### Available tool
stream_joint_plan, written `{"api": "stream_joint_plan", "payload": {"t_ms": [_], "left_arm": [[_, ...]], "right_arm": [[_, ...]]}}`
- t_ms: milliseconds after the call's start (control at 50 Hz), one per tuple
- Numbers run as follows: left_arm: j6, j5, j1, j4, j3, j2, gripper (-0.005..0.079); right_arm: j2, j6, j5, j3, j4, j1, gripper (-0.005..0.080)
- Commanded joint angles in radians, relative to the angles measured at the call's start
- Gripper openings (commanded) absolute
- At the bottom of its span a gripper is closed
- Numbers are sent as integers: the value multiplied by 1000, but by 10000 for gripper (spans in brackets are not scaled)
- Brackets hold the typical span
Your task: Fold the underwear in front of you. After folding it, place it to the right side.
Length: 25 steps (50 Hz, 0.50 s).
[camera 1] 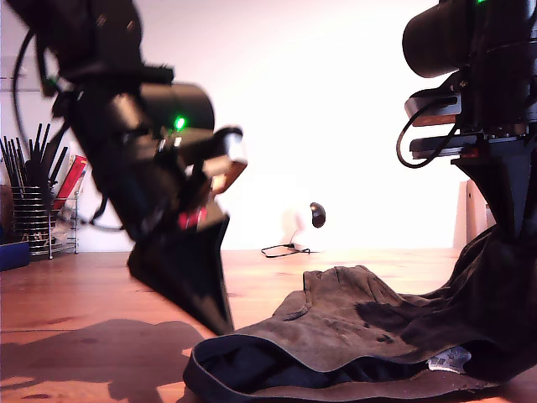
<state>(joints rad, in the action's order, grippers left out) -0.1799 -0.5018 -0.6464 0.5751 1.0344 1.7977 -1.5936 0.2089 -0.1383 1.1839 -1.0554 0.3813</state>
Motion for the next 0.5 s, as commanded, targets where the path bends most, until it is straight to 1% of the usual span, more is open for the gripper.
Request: {"api": "stream_joint_plan", "payload": {"t_ms": [0,140,300,480], "left_arm": [[8,-6,-3,-16,-23,19,-21],[27,-12,-4,-69,-23,43,-21],[32,-28,-12,-76,-23,87,-21],[32,-34,-18,-89,-23,93,-21]], "right_arm": [[-10,0,2,8,4,5,-13],[-10,3,35,10,12,22,-13],[-10,20,54,10,11,63,-13],[-10,37,65,10,15,109,-13]]}}
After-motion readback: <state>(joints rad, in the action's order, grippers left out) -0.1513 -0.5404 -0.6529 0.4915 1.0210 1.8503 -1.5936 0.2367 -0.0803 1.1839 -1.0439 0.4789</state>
